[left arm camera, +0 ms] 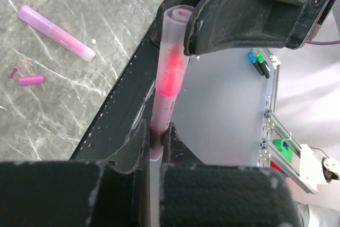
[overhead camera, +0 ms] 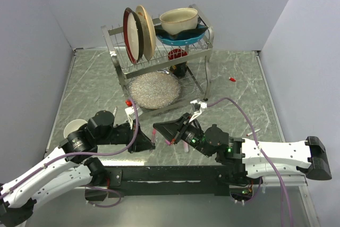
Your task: Insert the pens into the pen caps
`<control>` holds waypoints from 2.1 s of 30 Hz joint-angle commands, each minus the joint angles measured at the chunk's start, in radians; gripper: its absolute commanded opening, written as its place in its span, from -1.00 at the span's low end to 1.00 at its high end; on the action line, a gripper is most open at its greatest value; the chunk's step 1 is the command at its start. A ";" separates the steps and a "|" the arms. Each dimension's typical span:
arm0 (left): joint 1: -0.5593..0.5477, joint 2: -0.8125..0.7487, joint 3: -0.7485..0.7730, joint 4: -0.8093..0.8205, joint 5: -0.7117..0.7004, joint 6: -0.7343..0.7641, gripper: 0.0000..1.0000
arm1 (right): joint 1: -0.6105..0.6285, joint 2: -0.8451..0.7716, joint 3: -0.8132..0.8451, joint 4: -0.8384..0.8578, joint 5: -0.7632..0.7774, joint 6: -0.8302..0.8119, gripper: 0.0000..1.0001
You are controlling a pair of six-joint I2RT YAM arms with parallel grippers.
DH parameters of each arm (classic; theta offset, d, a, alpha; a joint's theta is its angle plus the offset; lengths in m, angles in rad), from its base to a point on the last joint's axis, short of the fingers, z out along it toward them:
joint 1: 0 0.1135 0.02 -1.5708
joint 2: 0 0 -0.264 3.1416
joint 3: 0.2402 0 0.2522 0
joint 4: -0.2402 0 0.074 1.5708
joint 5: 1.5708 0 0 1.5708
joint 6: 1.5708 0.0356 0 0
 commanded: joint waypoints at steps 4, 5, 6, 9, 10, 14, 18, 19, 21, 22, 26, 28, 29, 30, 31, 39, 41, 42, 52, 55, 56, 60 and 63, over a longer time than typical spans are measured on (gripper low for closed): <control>0.126 0.000 0.095 0.399 -0.381 -0.016 -0.99 | 0.152 0.109 0.020 -0.265 -0.569 0.115 -1.00; 0.132 -0.011 0.094 0.399 -0.370 -0.017 -0.99 | 0.154 0.094 0.013 -0.254 -0.571 0.119 -1.00; 0.133 -0.011 0.092 0.408 -0.347 -0.021 -0.99 | 0.152 0.083 -0.004 -0.227 -0.583 0.125 -1.00; 0.133 0.006 0.086 0.425 -0.246 -0.051 -0.98 | 0.134 0.044 0.020 -0.246 -0.532 0.125 -1.00; 0.133 0.013 0.091 0.411 -0.232 -0.062 -0.98 | 0.131 0.037 0.042 -0.278 -0.489 0.126 -1.00; 0.133 0.014 0.075 0.364 -0.215 -0.070 -0.98 | 0.112 0.024 0.163 -0.427 -0.286 0.126 -1.00; 0.134 -0.011 0.059 0.298 -0.249 -0.079 -0.98 | 0.095 0.055 0.350 -0.578 -0.094 0.083 -0.66; 0.133 -0.016 0.051 0.287 -0.256 -0.079 -0.98 | 0.095 0.057 0.375 -0.601 -0.062 0.079 -0.54; 0.133 -0.029 0.045 0.244 -0.266 -0.082 -0.98 | 0.095 0.049 0.413 -0.648 0.025 0.070 -0.25; 0.133 -0.039 0.033 0.235 -0.273 -0.088 -0.98 | 0.092 0.041 0.418 -0.650 0.042 0.065 -0.18; 0.133 -0.053 -0.006 0.201 -0.295 -0.128 -0.98 | 0.091 -0.044 0.390 -0.659 0.136 0.079 0.09; 0.133 -0.045 -0.041 0.195 -0.302 -0.160 -0.98 | 0.091 -0.102 0.347 -0.670 0.167 0.114 0.14; 0.133 -0.040 -0.056 0.195 -0.299 -0.174 -0.98 | 0.092 -0.124 0.329 -0.682 0.187 0.129 0.18; 0.133 -0.034 -0.072 0.201 -0.295 -0.203 -0.98 | 0.091 -0.146 0.288 -0.688 0.219 0.163 0.21; 0.131 -0.013 -0.104 0.204 -0.292 -0.220 -0.98 | 0.092 -0.190 0.268 -0.696 0.237 0.177 0.25; -0.054 0.189 -0.172 0.298 -0.466 -0.433 -0.98 | 0.091 -0.321 0.171 -0.877 0.366 0.341 0.42; -0.123 0.257 -0.156 0.307 -0.493 -0.490 -0.98 | 0.091 -0.350 0.162 -0.875 0.372 0.336 0.42; -0.140 0.320 -0.150 0.311 -0.526 -0.513 -0.98 | 0.091 -0.357 0.163 -0.880 0.377 0.336 0.42; -0.229 0.665 -0.057 0.416 -0.560 -0.596 -0.98 | 0.092 -0.419 0.183 -0.975 0.408 0.364 0.43; -0.243 0.736 -0.026 0.428 -0.542 -0.605 -0.96 | 0.092 -0.446 0.168 -0.981 0.417 0.381 0.42; -0.245 0.750 -0.024 0.434 -0.536 -0.616 -0.93 | 0.092 -0.453 0.160 -0.983 0.417 0.384 0.42; -0.254 0.823 -0.008 0.436 -0.516 -0.625 -0.81 | 0.092 -0.477 0.154 -0.992 0.434 0.390 0.42; -0.263 0.866 0.020 0.436 -0.505 -0.620 -0.71 | 0.092 -0.480 0.157 -1.003 0.441 0.390 0.42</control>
